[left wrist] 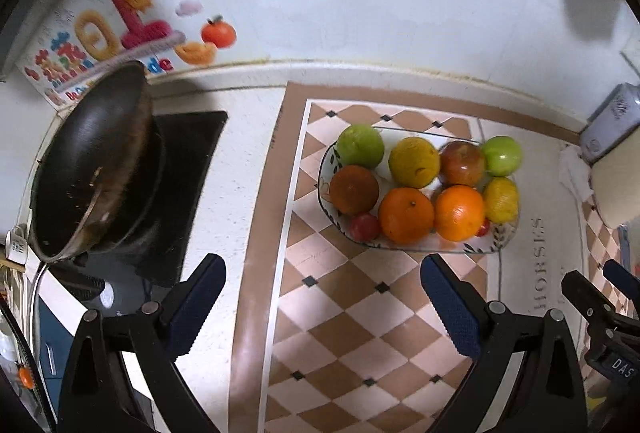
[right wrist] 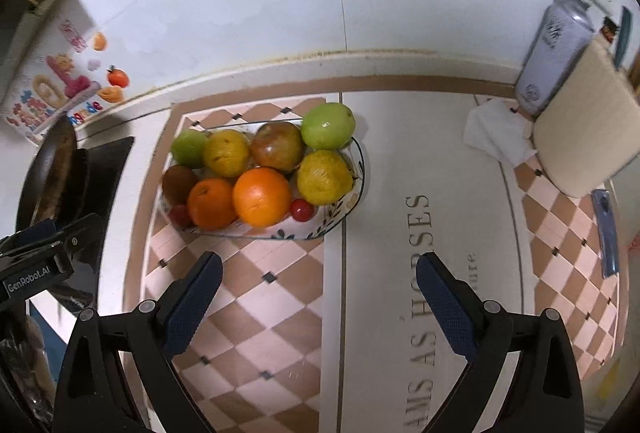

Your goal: Organize fruits

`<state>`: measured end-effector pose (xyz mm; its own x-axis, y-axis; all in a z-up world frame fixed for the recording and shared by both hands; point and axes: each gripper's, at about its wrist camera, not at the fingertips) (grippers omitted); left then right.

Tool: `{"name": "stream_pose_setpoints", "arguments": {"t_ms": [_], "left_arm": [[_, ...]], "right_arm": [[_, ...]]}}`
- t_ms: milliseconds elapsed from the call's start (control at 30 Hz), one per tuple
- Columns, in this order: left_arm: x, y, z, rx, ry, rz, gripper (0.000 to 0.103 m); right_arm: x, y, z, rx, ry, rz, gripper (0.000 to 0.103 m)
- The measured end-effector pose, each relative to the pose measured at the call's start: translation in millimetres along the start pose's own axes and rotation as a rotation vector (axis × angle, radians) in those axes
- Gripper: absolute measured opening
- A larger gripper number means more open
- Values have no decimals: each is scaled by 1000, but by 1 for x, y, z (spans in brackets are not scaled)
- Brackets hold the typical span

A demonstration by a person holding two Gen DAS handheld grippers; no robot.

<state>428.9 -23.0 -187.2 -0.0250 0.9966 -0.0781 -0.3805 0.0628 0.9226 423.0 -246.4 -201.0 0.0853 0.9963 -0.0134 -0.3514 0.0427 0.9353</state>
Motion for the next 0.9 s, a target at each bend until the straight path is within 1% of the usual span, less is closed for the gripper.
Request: {"name": "stream_pose_setpoints", "arguments": {"t_ms": [167, 267, 367, 433, 533, 667, 833, 900], "left_arm": [[3, 45, -28, -55, -18, -24, 100], [5, 78, -52, -97, -31, -38, 100], [8, 104, -74, -132, -43, -56, 100], [10, 126, -92, -163, -57, -56, 100], [13, 159, -119, -201, -72, -62, 100], [16, 196, -152, -231, -79, -74, 100], [15, 232, -183, -259, -78, -89, 100], [14, 247, -194, -284, -77, -82, 100]], "right_arm": [[-1, 57, -33, -65, -18, 15, 100], [1, 89, -53, -101, -19, 18, 100], [5, 130, -82, -155, -26, 11, 100], [8, 151, -97, -181, -28, 4, 100], [15, 188, -129, -218, -29, 5, 100], [19, 229, -169, -249, -29, 15, 100], [20, 275, -207, -295, -6, 15, 101], [18, 293, -219, -317, 2, 22, 101]]}}
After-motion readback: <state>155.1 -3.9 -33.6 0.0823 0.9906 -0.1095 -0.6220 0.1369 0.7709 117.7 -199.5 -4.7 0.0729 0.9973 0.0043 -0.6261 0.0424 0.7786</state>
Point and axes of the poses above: each gripper's, at about its wrist camera, not at the fingertips, and y roughly against the way its jaws point, x to its left, z to its top, and after that the axes turned 9 degrees about -z, right-handed
